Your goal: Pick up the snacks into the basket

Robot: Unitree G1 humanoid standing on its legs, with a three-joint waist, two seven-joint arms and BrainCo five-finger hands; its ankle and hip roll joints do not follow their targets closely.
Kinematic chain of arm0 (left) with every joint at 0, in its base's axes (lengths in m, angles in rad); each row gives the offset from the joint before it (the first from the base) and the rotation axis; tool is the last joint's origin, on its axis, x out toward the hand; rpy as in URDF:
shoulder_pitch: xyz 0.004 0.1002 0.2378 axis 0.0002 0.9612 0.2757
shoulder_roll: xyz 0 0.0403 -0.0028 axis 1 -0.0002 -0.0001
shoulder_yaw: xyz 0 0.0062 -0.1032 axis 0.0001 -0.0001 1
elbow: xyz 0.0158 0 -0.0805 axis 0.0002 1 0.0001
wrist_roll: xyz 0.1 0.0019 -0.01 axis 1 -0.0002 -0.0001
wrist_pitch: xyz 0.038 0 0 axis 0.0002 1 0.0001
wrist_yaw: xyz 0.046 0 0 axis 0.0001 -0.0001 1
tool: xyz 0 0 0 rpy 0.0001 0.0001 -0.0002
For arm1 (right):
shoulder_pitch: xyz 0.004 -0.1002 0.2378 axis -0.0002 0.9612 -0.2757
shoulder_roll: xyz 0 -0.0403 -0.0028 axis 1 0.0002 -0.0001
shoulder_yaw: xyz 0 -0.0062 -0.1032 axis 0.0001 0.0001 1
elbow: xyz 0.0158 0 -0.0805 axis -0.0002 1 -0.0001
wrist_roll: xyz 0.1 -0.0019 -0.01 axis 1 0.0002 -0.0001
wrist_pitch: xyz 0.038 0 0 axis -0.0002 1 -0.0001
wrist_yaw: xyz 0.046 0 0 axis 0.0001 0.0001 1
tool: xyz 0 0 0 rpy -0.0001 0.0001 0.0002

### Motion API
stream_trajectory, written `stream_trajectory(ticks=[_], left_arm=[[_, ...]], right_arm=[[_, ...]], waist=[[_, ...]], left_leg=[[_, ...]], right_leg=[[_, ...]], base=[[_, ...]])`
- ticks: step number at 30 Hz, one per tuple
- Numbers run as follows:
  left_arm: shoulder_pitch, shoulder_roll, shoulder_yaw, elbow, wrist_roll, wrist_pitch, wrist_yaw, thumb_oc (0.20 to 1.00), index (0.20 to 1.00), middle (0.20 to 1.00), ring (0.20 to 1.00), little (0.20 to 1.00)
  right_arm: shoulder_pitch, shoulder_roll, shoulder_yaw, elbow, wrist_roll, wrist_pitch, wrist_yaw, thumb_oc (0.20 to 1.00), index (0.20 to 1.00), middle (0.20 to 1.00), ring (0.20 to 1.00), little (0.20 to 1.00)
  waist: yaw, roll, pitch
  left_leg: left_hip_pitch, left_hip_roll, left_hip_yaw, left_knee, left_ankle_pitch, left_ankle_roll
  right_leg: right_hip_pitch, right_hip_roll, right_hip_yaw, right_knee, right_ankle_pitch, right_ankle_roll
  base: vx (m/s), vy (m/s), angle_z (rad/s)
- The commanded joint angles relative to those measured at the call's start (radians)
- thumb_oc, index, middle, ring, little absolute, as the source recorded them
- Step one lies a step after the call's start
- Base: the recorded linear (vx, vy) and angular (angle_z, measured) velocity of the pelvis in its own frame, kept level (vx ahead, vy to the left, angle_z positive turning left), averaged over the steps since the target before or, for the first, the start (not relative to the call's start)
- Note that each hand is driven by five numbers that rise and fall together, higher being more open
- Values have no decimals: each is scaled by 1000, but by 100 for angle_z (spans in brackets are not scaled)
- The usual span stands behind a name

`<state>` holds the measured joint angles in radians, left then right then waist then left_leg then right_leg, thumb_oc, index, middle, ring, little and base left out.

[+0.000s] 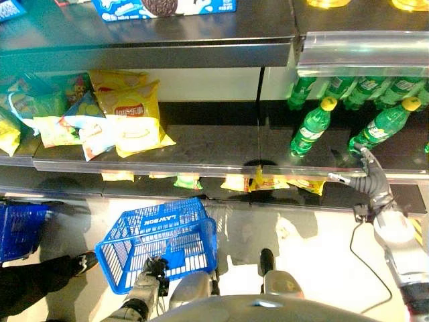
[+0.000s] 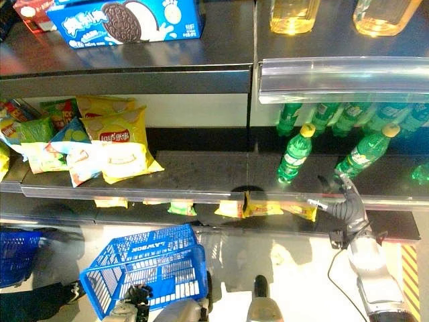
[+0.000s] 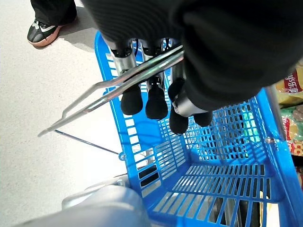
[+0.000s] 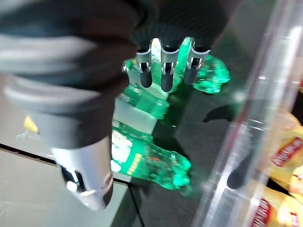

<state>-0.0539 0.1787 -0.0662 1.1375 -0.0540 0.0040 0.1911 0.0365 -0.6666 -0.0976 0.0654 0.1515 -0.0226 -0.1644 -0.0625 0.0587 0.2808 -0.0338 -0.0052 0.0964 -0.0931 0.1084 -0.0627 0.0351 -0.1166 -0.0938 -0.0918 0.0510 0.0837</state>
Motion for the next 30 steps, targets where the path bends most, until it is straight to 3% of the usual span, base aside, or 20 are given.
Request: stream_trajectory(ticks=[1,5,6,7,11,15,22,30], left_arm=[[-39,40,-83,83,28,34,26,200,200,200,200,200],[-81,47,-111,76,-4,35,39,200,200,200,200,200],[-106,54,-120,75,-25,37,45,200,200,200,200,200],[-112,65,-130,74,-31,39,41,200,200,200,200,200],[-115,91,-144,67,-44,34,37,200,200,200,200,200],[-118,122,-185,34,-29,28,39,200,200,200,200,200],[-123,139,-220,-50,-38,11,45,200,200,200,200,200],[-93,127,-232,-113,-52,-3,41,200,200,200,200,200]], right_arm=[[-173,-73,7,27,51,-43,-61,1000,1000,1000,1000,1000],[-333,-105,117,167,77,-28,-87,1000,1000,1000,1000,1000],[-442,-106,187,273,104,-17,-108,1000,1000,1000,1000,1000],[-485,-112,220,327,92,-8,-122,1000,1000,1000,1000,1000],[-608,-118,326,509,95,18,-101,1000,1000,1000,1000,1000],[-730,-142,402,652,108,23,-83,1000,1000,1000,1000,1000],[-778,-144,398,753,135,6,-83,1000,1000,1000,1000,1000],[-746,-113,344,733,174,-21,-99,1000,1000,1000,1000,1000]], waist=[[45,-40,24],[57,-33,80],[65,-25,104],[68,-21,109],[89,-15,94],[98,13,130],[104,64,179],[105,103,188]], left_leg=[[-32,9,27,6,-24,-4],[-60,7,40,6,-19,0],[-77,-2,56,6,-19,-5],[-85,3,61,6,-16,-7],[-122,25,63,6,14,-23],[-150,36,46,6,44,-38],[-195,39,19,6,64,-51],[-216,26,17,6,62,-52]], right_leg=[[-80,-89,43,68,32,107],[-147,-94,53,108,49,114],[-189,-105,51,75,109,122],[-215,-102,53,68,119,124],[-234,-84,44,46,119,106],[-255,-72,17,66,104,90],[-285,-70,-8,92,86,82],[-297,-80,-2,77,88,88]], base=[[-155,22,-7],[-148,39,-12],[-85,-11,-13],[-76,-35,-26],[-5,-69,-20],[-36,-59,-1],[-20,-31,10],[0,0,0]])
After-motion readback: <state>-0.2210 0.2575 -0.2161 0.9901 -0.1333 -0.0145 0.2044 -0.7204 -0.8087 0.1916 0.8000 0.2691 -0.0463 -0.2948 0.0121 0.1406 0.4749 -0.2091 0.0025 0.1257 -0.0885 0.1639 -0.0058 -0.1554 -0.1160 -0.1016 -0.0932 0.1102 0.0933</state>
